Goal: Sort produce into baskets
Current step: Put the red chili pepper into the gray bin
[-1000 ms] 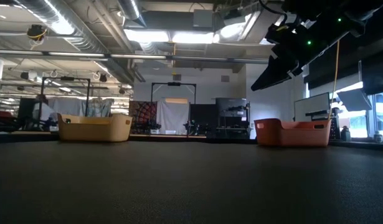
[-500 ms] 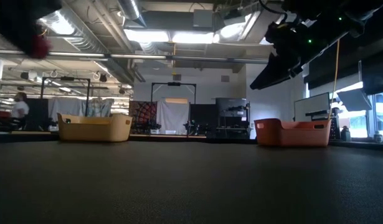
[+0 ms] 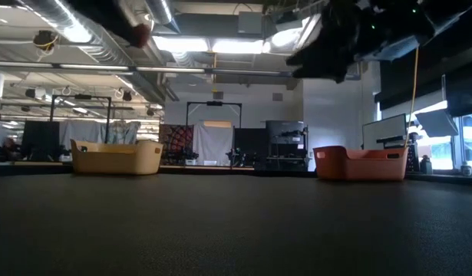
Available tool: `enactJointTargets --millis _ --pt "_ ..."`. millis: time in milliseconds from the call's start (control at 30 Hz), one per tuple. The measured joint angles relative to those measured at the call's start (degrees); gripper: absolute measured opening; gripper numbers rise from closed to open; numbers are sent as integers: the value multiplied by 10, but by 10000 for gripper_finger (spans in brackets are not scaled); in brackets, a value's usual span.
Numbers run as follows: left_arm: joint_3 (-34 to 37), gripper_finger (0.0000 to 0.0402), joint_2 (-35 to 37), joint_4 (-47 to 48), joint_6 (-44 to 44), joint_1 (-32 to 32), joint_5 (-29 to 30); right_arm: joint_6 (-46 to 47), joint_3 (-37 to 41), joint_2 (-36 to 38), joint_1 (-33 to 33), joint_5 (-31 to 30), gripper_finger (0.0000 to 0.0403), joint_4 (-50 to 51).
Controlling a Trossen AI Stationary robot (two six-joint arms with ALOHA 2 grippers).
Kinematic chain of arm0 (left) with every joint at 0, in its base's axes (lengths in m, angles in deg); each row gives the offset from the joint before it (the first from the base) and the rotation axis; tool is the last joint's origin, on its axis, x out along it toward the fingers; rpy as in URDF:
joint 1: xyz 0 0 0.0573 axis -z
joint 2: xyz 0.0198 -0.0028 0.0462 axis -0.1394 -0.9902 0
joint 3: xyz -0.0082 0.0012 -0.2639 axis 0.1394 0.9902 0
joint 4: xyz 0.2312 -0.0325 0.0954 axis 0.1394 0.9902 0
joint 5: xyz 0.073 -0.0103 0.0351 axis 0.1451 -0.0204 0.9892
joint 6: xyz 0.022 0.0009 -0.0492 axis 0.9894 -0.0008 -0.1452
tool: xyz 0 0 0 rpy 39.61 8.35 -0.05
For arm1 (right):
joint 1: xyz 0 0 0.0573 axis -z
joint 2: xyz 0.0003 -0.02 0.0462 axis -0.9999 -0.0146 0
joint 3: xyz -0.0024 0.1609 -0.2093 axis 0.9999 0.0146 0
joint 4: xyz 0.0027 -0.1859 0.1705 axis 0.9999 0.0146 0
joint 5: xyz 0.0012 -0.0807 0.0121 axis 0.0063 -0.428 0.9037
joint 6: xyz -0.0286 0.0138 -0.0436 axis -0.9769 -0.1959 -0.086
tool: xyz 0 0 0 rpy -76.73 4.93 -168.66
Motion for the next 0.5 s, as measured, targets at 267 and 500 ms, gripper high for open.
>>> enactJointTargets --millis 267,500 --pt "25 81 1 -187 162 -105 -81 -9 0 -65 0 79 207 -154" --pt "69 82 -1 -387 254 -187 -216 -8 0 -145 -7 121 207 -286"
